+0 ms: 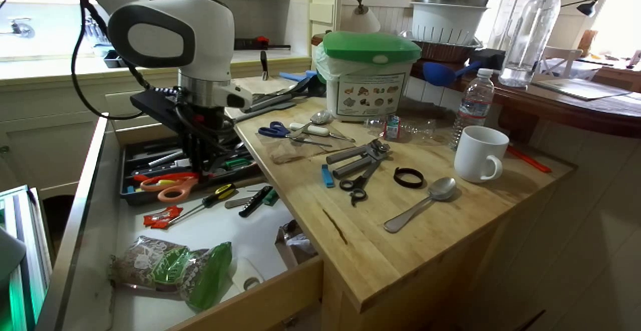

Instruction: Place the peach scissors inside the open cabinet drawer

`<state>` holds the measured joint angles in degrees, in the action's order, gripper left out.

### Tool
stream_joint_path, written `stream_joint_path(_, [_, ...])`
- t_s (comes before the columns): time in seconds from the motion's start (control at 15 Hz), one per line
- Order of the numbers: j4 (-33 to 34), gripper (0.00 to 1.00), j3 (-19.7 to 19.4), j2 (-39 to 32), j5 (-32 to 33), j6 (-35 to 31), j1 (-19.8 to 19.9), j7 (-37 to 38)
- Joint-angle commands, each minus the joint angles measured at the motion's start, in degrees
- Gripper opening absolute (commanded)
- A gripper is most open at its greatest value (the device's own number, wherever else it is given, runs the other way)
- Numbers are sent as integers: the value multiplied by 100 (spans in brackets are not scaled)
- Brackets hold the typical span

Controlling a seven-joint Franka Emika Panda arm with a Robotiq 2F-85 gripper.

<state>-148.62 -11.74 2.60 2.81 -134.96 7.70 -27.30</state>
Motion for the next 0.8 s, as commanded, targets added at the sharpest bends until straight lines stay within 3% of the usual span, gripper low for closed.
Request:
stream_joint_path(0.0, [-148,6,86,-113,65,-264,75,1052])
stream_joint_path(0.27, [-344,6,73,-196,133,-628,104,1921])
stream_joint_path(0.33, [-208,6,85,-171,5,-364,84,1535])
stream_joint_path(0.4, [-226,22,87,-190,8,-391,88,1570])
stream_joint_path(0.53, [-214,22,90,-192,7,-391,88,1565])
stream_joint_path(0.6, [-207,6,91,-192,7,-391,88,1565])
stream_joint_path(0.73, [-255,6,120,-215,436,-586,73,1496])
